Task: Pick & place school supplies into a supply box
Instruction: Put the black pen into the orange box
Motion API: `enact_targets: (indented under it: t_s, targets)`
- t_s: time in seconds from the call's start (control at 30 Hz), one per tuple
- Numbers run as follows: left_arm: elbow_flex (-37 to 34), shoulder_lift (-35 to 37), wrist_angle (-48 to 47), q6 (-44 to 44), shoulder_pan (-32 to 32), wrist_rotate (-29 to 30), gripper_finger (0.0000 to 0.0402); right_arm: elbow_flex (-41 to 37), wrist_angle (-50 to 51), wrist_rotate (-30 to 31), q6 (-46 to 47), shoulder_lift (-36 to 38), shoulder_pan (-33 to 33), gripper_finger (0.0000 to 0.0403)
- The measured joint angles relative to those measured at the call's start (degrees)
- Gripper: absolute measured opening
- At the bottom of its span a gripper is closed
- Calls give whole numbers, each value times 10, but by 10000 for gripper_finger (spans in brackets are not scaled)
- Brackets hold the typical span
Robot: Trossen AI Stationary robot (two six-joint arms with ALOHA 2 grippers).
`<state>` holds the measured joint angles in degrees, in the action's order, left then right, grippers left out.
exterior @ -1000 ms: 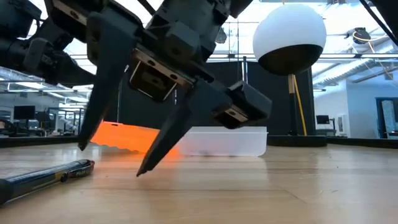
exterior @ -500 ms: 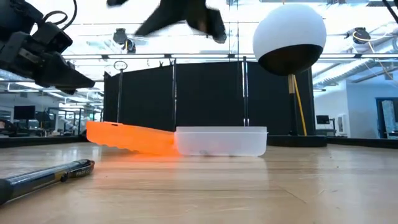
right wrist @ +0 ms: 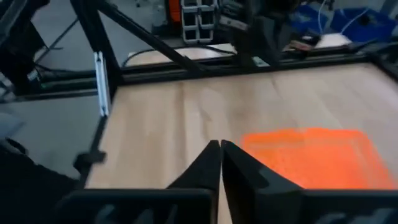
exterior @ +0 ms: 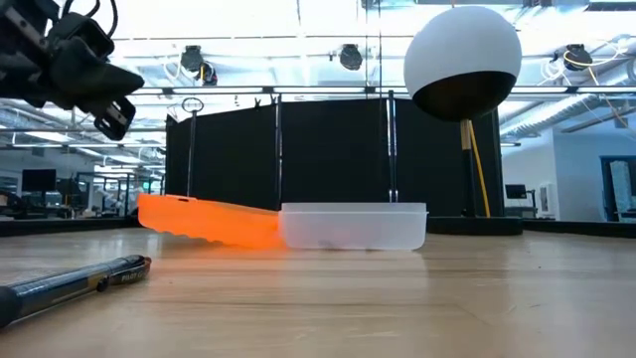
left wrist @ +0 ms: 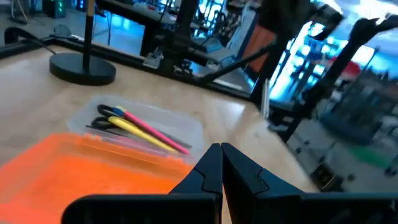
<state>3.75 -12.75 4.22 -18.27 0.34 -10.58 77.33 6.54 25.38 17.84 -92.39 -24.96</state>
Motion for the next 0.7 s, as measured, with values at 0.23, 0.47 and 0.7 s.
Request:
enact_targets:
  t_s: [0.23,0.47,0.7]
  targets:
    - [0,0,5,-52,0,32,10,-205,-21,56,23,214,9,3]
    - [0,0,4,-38,0,76,10,-323,-15,25,-46,390,47,1]
    - [0,0,3,-26,0,89,10,-431,-18,-146,-177,532,109,0]
